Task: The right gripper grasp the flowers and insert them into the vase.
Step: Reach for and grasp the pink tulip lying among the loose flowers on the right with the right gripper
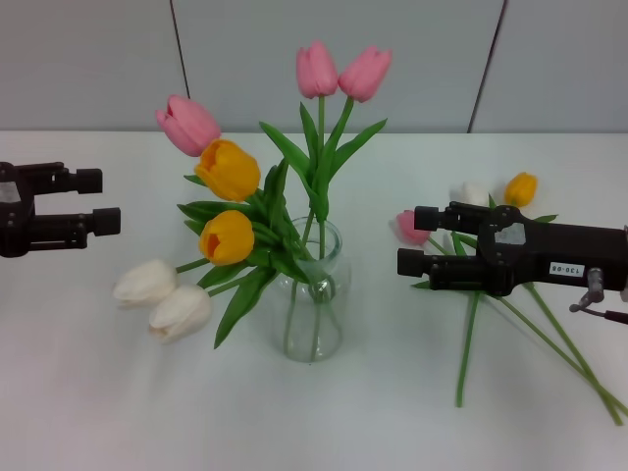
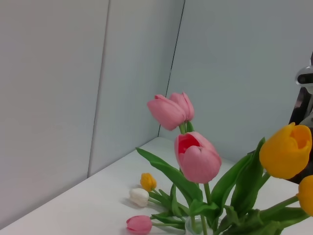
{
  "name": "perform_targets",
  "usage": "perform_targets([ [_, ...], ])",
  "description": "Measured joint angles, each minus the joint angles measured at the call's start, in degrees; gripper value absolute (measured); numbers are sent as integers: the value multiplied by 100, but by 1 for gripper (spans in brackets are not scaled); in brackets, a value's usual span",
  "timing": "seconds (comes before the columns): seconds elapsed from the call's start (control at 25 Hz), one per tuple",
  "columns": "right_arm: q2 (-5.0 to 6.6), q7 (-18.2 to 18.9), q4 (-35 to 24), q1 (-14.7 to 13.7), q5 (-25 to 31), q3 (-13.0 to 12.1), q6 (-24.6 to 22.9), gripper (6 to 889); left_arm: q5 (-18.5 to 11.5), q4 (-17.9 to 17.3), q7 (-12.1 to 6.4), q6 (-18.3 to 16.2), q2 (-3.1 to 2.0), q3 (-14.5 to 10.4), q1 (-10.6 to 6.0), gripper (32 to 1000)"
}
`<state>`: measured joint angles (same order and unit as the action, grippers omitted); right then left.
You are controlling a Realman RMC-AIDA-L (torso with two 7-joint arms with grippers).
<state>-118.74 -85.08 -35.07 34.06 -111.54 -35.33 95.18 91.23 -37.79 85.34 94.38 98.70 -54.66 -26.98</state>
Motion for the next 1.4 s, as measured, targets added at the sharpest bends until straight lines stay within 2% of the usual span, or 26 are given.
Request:
perform_targets([
  [0.6,0,-23,0,4,1,-7,0,865,0,0,0,1,9,0,8,773],
  [0.72,0,-155,0,4,-1,-9,-139,864,0,0,0,-5,11,0,9,773],
  [0.84,22,-777,-33,66,-175,-127,-832,864,0,0,-19,-36,27,0,9,774],
  [0.92,44,-1440,-72,230,-540,-419,-1346,863,0,0,-41,-59,40,6,19,774],
  [1.04,50,-2524,-89,651,-1664,-883,-2072,862,0,-4,-43,-61,51,17,62,774],
  [1.16,51,-3340,-94,1017,-2930,-979,-2536,861,-1,-27,-49,-61,79,24,49,774],
  [1.24,52,-3584,-85,1127,-3449,-953,-2713,861,-2,-37,-54,-61,106,25,13,774],
  [1.4,53,-3761,-20,1127,-3799,-945,-3009,859,-4,-44,-62,-61,134,26,-39,774],
])
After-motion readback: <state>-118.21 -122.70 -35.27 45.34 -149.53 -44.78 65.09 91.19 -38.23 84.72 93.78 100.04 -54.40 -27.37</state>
